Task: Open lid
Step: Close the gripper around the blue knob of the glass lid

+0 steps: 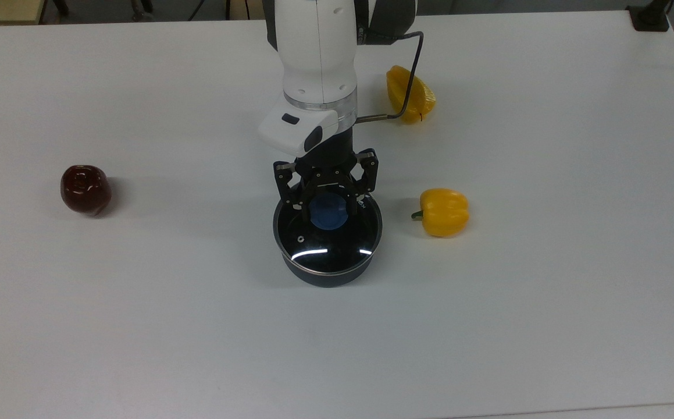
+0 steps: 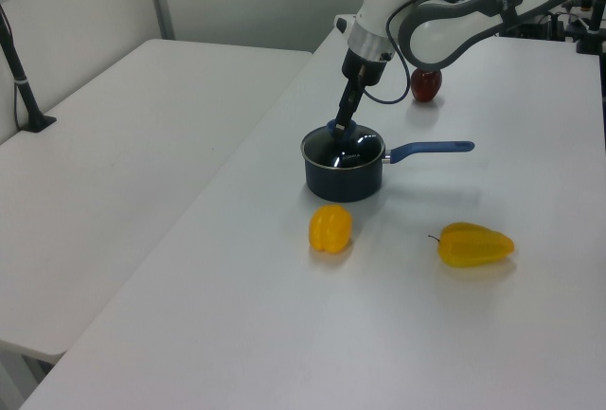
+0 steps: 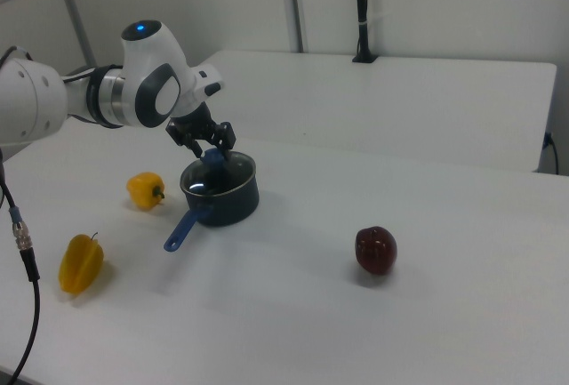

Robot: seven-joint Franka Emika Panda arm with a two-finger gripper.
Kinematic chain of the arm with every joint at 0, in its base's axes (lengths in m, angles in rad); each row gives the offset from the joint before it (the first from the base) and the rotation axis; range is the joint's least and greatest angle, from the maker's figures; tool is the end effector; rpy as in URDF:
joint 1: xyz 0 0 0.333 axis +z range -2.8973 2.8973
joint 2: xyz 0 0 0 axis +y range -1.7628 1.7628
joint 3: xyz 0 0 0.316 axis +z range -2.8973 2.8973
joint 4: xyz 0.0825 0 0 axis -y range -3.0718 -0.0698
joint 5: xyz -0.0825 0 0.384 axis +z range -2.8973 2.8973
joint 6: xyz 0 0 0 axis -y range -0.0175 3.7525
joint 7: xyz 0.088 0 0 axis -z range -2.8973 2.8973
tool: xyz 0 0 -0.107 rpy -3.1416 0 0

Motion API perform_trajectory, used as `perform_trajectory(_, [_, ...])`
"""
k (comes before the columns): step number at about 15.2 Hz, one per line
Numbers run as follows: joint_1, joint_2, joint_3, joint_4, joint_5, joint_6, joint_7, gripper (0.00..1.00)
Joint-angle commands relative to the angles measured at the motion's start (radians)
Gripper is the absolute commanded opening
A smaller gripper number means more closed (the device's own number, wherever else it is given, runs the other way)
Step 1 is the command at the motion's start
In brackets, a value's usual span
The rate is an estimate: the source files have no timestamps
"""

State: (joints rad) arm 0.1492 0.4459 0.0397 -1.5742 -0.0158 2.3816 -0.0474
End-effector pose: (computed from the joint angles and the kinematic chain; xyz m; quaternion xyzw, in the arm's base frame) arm 0.7007 0.1294 0.4213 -0.9767 -0.1171 -0.1794 0.0144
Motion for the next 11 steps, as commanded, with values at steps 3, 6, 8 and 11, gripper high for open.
perform_trajectory(3, [0.007,-0.009,0.000,-0.004,0.017,0.008,-0.017,0.49])
perform_trajectory(6, [0.009,-0.021,0.000,-0.004,0.019,0.004,-0.012,0.39])
perform_trajectory(8, [0.009,-0.036,0.000,-0.004,0.019,-0.002,-0.011,0.37])
perform_trajectory(11, [0.009,-0.068,0.000,-0.003,0.019,-0.041,-0.011,0.37])
